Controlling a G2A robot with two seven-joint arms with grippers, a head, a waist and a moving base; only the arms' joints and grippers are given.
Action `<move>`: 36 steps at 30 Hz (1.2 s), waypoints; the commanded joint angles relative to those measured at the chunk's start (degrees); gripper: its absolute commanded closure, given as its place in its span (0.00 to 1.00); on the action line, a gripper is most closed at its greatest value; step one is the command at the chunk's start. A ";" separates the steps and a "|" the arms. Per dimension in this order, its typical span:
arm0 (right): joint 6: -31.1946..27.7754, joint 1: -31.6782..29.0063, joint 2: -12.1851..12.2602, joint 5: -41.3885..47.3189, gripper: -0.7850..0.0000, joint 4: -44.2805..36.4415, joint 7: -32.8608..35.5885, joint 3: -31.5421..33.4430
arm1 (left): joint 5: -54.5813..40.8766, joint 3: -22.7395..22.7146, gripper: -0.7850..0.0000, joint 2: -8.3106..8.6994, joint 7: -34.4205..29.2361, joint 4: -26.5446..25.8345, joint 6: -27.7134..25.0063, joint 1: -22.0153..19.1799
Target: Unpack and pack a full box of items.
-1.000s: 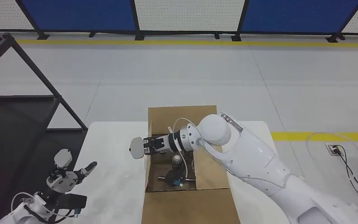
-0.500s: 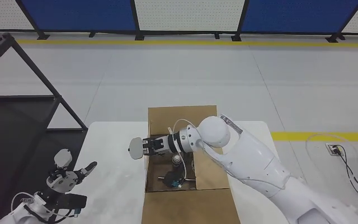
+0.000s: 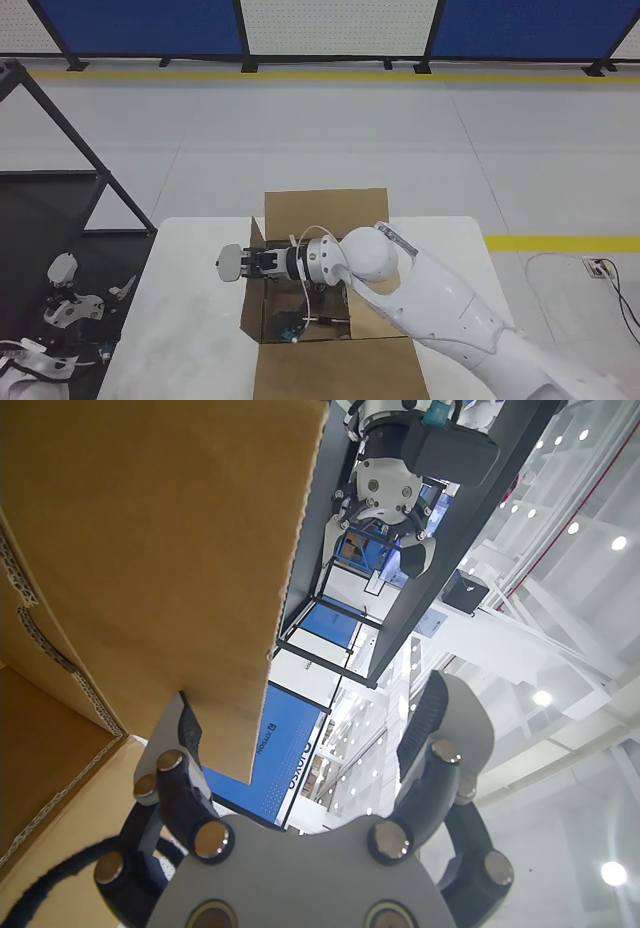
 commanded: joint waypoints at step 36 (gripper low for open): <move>4.36 7.39 -15.11 0.84 0.00 22.55 -4.58 -9.90 | -0.18 -0.05 0.00 -0.01 -0.02 0.03 -0.04 -0.03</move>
